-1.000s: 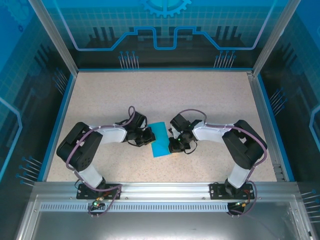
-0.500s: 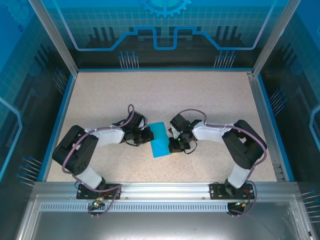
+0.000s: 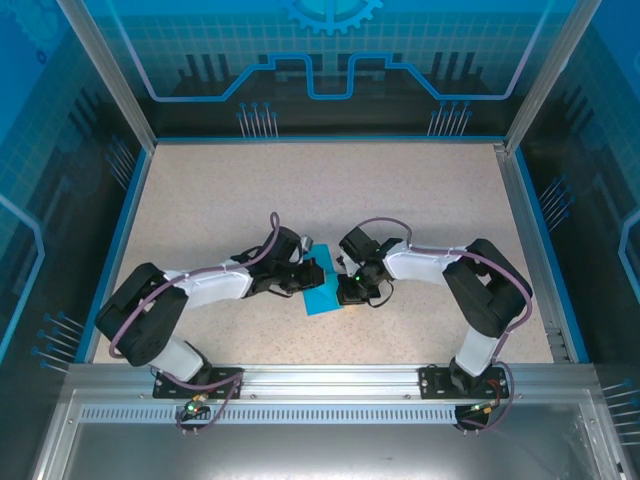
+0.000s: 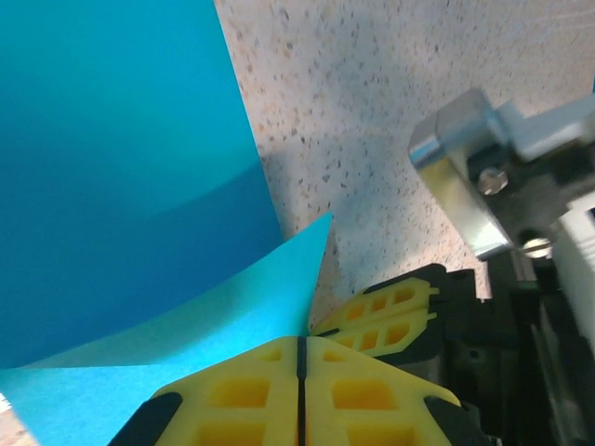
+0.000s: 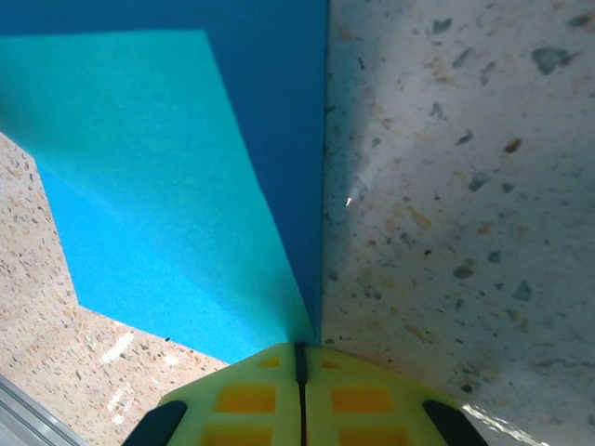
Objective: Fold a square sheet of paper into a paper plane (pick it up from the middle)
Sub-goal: Fold the triangle a second time at the center of the table.
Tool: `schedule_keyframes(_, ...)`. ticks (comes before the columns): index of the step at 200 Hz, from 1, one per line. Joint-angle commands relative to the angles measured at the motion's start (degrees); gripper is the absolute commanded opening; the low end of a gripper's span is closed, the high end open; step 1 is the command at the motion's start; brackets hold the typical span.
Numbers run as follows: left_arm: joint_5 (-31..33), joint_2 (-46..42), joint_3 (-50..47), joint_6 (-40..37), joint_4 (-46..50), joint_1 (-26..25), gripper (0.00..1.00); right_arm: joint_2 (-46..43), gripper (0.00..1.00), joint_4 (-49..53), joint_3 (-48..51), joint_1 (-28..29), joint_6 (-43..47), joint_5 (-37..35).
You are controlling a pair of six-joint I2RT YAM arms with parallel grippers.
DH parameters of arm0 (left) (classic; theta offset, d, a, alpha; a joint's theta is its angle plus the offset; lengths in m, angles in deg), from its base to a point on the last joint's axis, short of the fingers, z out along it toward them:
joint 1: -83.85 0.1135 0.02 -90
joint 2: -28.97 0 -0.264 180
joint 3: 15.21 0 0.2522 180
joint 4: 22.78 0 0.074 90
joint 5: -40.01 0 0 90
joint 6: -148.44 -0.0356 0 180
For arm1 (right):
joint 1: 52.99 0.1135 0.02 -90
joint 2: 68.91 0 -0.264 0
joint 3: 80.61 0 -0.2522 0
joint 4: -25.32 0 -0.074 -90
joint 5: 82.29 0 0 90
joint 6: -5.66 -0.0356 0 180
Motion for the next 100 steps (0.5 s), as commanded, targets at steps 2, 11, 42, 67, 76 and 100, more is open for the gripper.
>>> schedule_keyframes(2,-1.2,2.7,-0.4,2.0,-2.9,-1.5,0.08,6.5,0.06,5.3,3.7,1.6,-0.5,-8.6)
schedule_keyframes(11,-1.9,3.6,-0.4,2.4,-4.0,-2.0,0.07,6.5,0.06,5.2,3.7,1.6,-0.5,-8.6)
schedule_keyframes(42,-2.0,5.5,-0.2,3.5,-5.2,-3.4,0.06,6.6,0.06,5.3,3.7,1.7,-0.5,-8.5)
schedule_keyframes(67,-1.8,6.8,-0.3,3.9,-5.4,-4.0,0.06,6.7,0.06,5.4,3.7,1.7,-0.4,-8.5)
schedule_keyframes(76,-2.0,7.3,-0.4,4.2,-6.0,-4.2,0.05,6.8,0.06,5.5,3.7,1.7,-0.5,-8.7)
schedule_keyframes(100,-1.9,7.8,-1.1,4.5,-6.4,-4.5,0.05,6.9,0.06,5.4,4.0,1.8,-0.5,-8.7)
